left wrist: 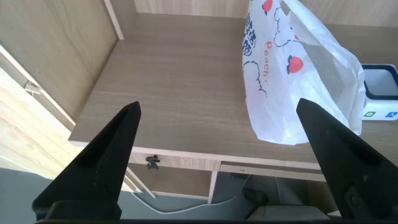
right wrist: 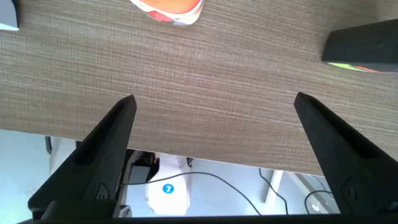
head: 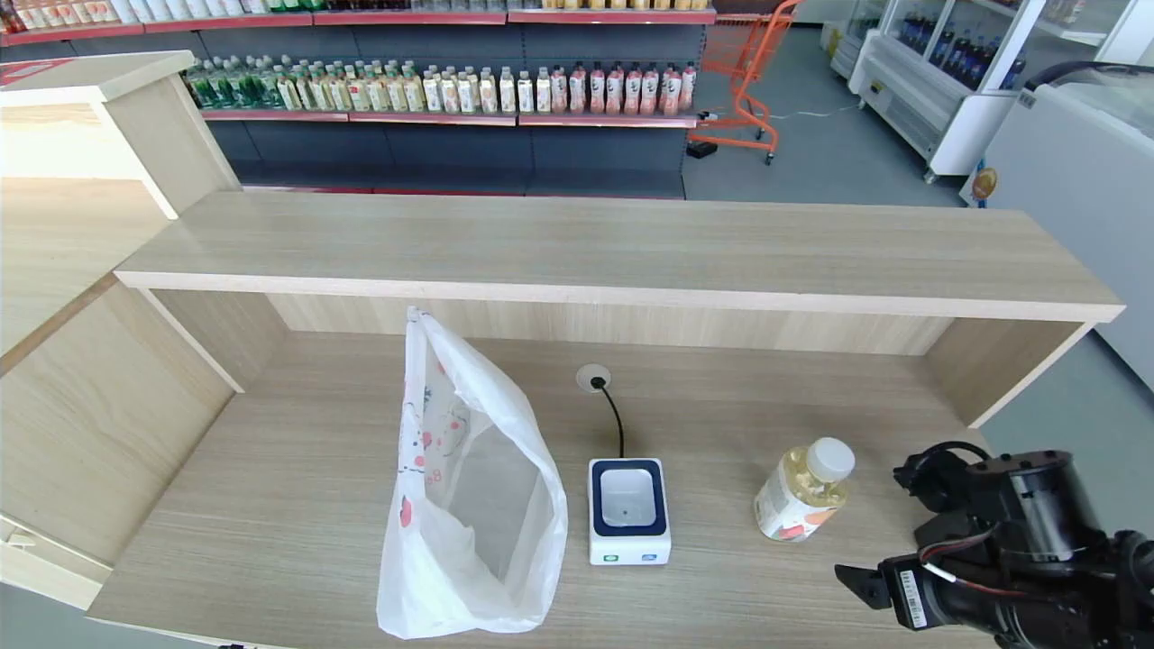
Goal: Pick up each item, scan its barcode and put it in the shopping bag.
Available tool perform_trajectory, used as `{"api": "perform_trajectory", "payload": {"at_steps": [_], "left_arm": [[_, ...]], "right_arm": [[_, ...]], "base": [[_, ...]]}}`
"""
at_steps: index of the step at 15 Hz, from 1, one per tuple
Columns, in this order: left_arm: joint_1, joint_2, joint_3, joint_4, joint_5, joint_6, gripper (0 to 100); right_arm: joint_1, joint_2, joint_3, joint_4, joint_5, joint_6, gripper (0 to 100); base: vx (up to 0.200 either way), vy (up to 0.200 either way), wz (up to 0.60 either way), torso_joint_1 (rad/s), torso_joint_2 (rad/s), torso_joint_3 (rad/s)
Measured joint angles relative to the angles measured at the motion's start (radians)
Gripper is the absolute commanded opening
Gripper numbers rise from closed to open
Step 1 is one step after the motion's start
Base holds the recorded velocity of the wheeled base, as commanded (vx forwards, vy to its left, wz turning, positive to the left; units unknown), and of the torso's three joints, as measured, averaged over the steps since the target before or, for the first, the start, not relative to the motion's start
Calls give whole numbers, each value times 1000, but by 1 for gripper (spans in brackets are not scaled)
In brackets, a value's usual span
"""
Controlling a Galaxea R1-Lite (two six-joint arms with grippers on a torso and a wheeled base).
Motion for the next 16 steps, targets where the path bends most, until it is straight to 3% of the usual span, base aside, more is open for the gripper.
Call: {"api": "perform_trajectory", "payload": {"at_steps": [10, 16], "left_arm": [[-1, 0, 0, 0, 0, 0, 100], [0, 0, 0, 0, 0, 0, 100]], "right_arm": [[31, 453, -37, -649, 7, -64, 100], [31, 568, -103, -840, 97, -127, 100]], "base": [[0, 0, 0, 0, 0, 0], [0, 0, 0, 0, 0, 0]]}}
